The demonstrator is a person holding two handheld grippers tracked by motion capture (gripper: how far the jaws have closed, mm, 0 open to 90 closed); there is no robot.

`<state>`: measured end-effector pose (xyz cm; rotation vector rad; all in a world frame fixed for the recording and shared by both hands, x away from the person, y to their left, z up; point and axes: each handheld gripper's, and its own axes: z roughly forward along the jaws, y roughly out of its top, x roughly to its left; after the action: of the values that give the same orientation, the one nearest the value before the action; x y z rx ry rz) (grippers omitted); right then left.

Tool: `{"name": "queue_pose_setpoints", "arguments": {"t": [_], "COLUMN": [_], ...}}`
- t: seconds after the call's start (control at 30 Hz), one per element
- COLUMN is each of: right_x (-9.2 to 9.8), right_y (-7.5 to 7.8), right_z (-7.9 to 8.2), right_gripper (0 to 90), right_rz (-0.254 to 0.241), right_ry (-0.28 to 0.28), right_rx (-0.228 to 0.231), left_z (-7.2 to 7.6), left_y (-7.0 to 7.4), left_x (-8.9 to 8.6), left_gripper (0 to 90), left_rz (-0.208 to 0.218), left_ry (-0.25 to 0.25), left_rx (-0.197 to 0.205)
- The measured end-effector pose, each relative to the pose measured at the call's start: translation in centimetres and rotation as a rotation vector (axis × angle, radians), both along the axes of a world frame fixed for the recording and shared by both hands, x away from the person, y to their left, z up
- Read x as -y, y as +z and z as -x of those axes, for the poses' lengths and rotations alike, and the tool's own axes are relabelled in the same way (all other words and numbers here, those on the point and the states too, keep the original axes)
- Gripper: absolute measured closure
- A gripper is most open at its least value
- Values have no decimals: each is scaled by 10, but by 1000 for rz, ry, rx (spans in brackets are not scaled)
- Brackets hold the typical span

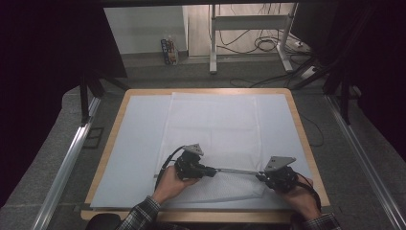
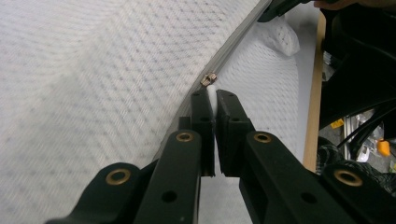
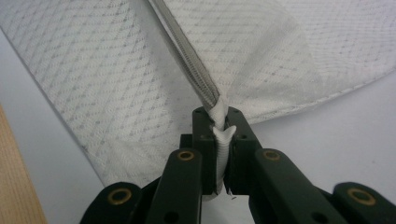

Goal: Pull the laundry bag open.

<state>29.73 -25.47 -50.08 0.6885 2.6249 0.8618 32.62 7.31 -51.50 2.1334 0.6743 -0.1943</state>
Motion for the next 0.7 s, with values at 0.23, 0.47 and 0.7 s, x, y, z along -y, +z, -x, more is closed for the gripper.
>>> {"name": "queue_pose_setpoints", "arguments": {"t": [0.23,0.47,0.7], "right_x": [0,0,0], "right_y": [0,0,0], "right_z": [0,0,0], "right_gripper": [840,841,841], "right_rz": [-5,-4,-7], "right_ry": [3,2,1], "right_rx": [-2,0,-1], "left_z": [3,6,7], "left_y": [0,2,2], "left_x": [-9,-19,-28], "left_gripper": [875,875,875], "left_rz": [-4,0,-9], "left_ry": [17,35,55], "left_rx": [2,5,12]}}
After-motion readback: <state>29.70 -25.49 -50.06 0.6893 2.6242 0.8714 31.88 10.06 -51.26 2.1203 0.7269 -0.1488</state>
